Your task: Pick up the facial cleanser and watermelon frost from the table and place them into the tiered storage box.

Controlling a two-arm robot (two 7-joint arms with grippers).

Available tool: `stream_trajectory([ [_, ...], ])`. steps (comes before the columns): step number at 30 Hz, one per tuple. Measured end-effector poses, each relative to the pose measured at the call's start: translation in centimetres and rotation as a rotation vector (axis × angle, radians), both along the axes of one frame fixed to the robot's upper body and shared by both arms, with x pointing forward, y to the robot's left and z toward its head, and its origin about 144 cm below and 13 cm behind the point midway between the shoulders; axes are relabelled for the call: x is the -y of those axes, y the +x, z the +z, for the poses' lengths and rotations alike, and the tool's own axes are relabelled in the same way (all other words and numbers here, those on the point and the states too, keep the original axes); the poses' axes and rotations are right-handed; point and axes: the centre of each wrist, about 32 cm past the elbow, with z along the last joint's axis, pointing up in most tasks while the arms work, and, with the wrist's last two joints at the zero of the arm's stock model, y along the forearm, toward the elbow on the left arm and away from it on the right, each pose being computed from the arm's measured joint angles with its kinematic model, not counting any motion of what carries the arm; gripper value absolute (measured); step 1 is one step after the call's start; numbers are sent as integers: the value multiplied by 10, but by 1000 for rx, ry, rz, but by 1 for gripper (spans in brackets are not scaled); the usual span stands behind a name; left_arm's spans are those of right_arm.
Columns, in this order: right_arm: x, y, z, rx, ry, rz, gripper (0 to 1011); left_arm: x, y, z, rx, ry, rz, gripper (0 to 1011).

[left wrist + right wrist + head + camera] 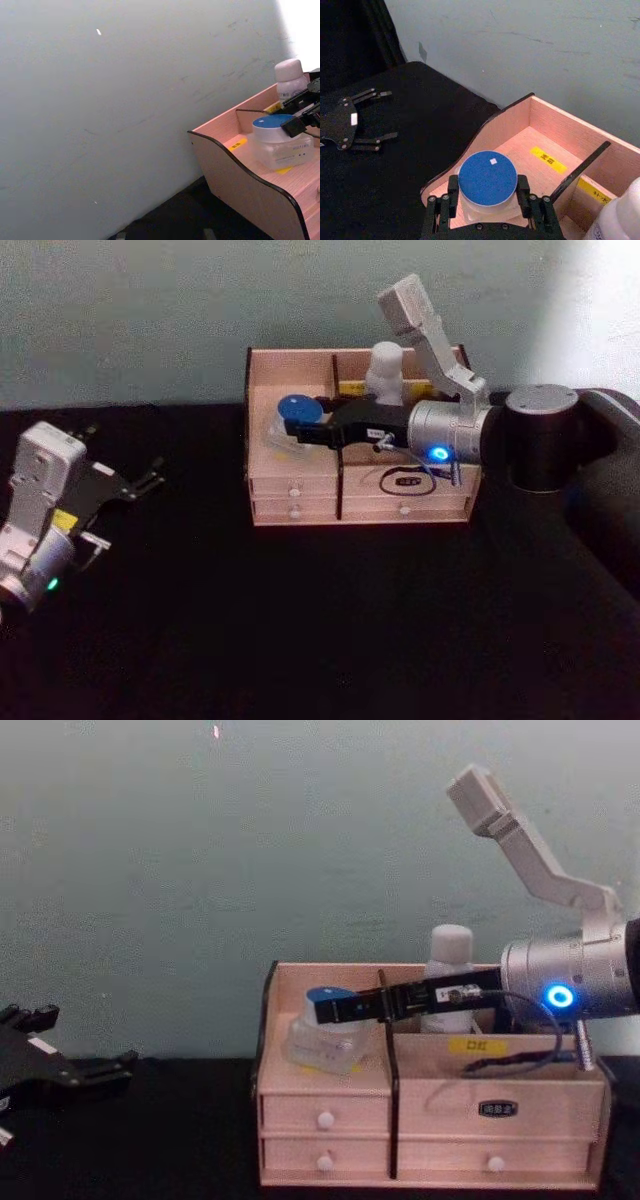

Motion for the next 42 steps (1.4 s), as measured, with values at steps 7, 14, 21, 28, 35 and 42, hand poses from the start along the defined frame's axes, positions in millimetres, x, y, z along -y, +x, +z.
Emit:
stream_trajectory([
  [7,-1,0,-1,1,-1,0,703,0,0,0,0,0,0,1001],
  [14,-1,0,0,1,-2,1,703,0,0,0,0,0,0,1001],
  [21,-1,0,0,1,-2,1,717,0,0,0,0,0,0,1001],
  [28,0,0,-1,0,-4,0,898,0,0,0,0,0,0,1001],
  [35,0,0,-1,0,-4,0,1000,0,0,0,0,0,0,1001],
  [42,0,-5,3,26,4,-3,1000,0,0,0,0,0,0,1001],
])
